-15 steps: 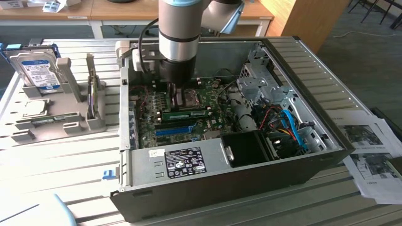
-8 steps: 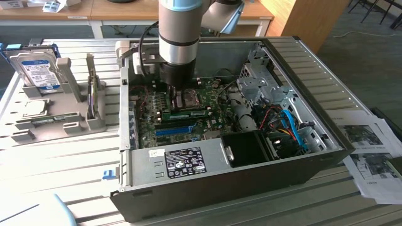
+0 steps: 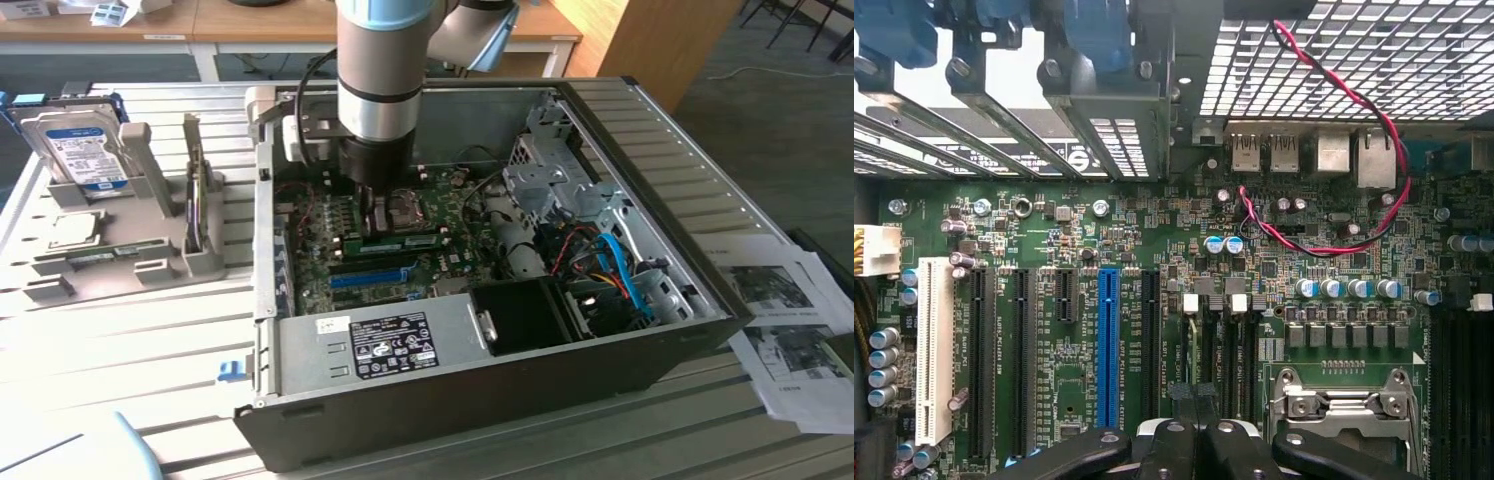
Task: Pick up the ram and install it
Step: 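Press down the ram until it locks into place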
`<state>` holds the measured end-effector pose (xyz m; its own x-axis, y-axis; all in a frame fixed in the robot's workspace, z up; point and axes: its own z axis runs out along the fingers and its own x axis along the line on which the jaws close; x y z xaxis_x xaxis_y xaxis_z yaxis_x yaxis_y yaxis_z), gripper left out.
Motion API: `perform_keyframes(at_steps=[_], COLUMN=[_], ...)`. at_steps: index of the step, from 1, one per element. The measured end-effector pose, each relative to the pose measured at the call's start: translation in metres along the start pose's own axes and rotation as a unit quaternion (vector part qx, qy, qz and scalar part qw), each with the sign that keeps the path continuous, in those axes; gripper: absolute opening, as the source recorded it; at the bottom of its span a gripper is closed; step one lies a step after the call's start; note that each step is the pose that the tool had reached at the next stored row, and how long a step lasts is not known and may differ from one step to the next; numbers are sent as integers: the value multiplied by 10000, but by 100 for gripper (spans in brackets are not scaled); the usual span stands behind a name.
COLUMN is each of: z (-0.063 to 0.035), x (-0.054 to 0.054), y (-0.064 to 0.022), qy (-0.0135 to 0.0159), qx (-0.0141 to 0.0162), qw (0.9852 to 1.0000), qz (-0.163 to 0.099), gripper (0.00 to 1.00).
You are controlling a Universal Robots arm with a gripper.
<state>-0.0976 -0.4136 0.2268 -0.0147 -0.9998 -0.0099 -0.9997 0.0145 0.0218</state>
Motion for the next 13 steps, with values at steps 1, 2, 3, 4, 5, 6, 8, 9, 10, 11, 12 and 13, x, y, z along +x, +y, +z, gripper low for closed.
perform_keyframes(at_steps=[1,2,3,4,5,6,8,9,10,11,12,13], z=[0,0,2,5,8,10,15,17,19,22,25,27], x=[0,0,0,0,1,1,3,4,5,5,6,7], y=[0,0,0,0,0,0,0,0,0,0,0,0], qy=[0,0,0,-1,-1,0,0,0,1,0,0,0], qx=[0,0,0,0,0,0,0,-1,-1,-1,0,0], qw=[10000,10000,10000,10000,10000,10000,10000,10000,10000,10000,10000,10000], qz=[0,0,0,0,0,0,0,0,0,0,0,0], gripper=[9,9,9,9,9,9,9,9,9,9,9,9])
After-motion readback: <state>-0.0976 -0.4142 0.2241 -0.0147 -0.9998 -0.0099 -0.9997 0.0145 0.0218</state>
